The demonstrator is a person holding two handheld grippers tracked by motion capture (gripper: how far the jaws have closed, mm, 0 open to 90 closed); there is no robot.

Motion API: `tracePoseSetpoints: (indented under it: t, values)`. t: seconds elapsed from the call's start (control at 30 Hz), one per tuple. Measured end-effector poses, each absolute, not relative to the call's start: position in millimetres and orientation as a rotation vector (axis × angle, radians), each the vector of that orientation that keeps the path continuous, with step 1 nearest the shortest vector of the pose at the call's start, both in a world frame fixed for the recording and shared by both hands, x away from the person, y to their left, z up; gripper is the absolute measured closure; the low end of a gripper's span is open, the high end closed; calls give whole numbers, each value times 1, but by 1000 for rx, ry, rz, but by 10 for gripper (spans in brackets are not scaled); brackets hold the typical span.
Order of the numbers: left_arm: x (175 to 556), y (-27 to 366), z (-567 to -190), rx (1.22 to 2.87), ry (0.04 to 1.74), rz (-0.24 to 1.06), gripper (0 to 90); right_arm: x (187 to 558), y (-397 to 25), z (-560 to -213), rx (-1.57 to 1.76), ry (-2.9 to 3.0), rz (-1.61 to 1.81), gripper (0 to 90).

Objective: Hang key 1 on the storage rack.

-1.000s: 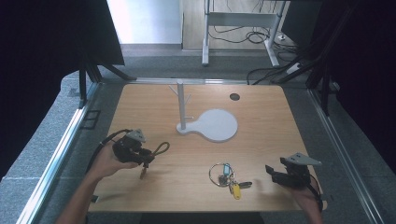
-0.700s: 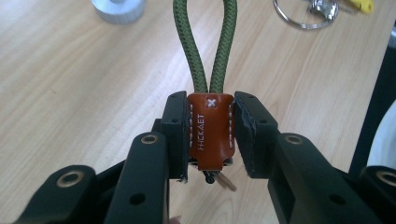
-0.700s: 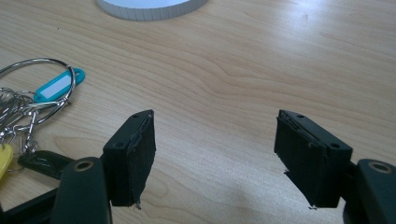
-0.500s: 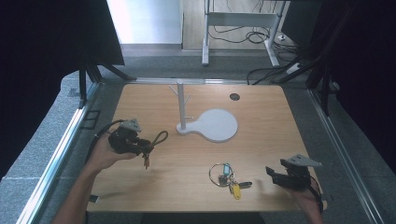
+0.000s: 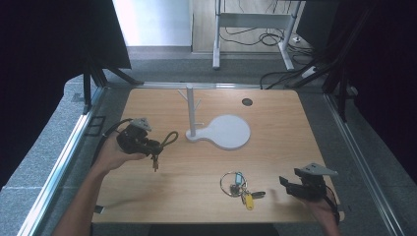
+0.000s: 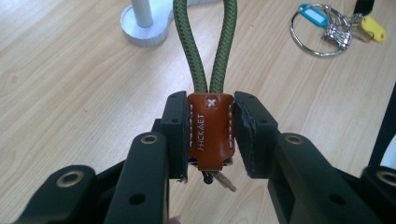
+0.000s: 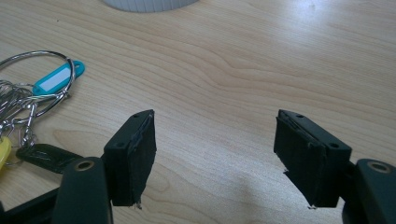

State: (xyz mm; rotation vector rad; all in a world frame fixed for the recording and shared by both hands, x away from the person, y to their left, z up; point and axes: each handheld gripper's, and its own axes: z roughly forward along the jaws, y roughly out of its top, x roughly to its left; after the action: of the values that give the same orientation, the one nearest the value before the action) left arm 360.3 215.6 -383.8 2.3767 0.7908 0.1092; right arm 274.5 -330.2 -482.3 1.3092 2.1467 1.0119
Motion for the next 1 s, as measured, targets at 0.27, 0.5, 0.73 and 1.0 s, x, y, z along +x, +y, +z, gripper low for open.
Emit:
tracePoseSetpoints:
  t: [0.27,0.5,0.73,1.0]
  values:
    - [373,216,-376,2376,812,109,674,276,-331,-485,1315,2154,1010,303]
    - [381,215,-371,2354,825,115,674,277,-331,-486,1321,2159,1006,303]
    - [386,213,-365,2342,821,124,674,277,-330,-487,1320,2166,1002,303]
    - [393,211,-354,2355,815,137,674,278,-329,-488,1317,2177,997,303]
